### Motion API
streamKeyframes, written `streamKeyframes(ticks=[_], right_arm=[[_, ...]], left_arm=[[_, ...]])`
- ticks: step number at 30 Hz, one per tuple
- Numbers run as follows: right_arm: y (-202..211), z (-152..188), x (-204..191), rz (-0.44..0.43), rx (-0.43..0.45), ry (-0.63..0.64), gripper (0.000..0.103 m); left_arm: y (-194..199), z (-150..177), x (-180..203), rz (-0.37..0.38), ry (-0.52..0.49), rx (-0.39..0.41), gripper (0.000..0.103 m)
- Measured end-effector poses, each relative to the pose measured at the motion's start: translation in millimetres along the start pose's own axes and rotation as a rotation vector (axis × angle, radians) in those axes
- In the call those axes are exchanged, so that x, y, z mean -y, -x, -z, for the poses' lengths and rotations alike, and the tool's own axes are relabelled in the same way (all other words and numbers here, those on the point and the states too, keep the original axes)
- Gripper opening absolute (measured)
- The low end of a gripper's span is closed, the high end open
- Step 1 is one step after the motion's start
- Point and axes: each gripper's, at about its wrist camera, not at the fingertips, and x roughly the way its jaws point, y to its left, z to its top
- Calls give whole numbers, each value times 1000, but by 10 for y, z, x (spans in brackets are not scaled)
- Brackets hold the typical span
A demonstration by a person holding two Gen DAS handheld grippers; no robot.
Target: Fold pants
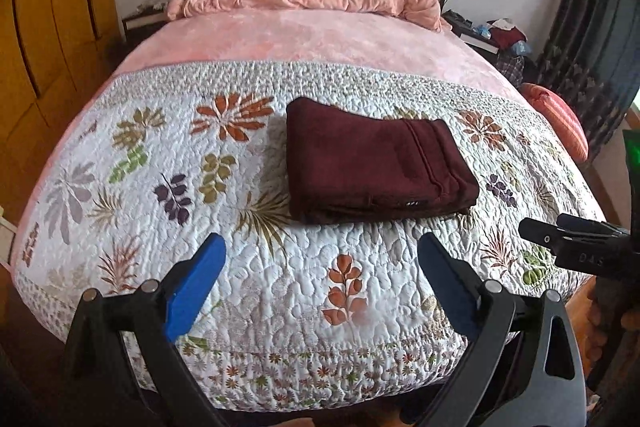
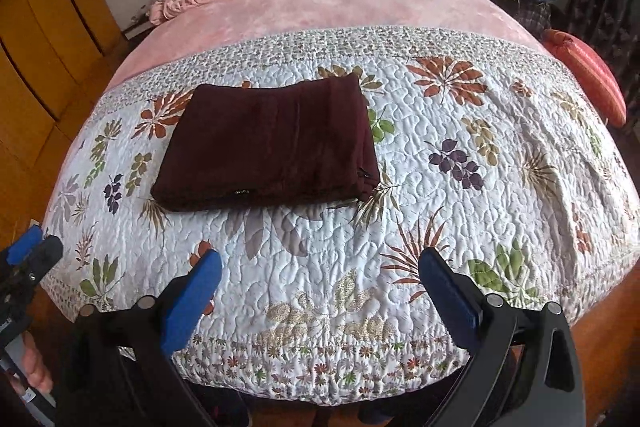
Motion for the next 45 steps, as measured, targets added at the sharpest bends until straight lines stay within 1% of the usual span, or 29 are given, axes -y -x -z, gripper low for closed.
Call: streamKeyframes(ticks=[5,15,25,29,36,45], right_arm=[[113,5,-4,16,17,-17,99],[282,4,-122,20,55,5,99],[209,45,-175,6,41,6,99],[197,43,-177,17,44,10,99],[147,39,-142,21,34,1,99],[106,48,-154,22,23,7,99]], left_arm=[[162,-37,66,-23,-27,39,96],[252,-73,94,-66,-34,64,96],[108,-27,54,-113,-42,38,96],[49,-12,20,-129,-38,27,96],[-19,5,29,-131,-43,10,96],[-109,32,68,-104,-47,-25,96]])
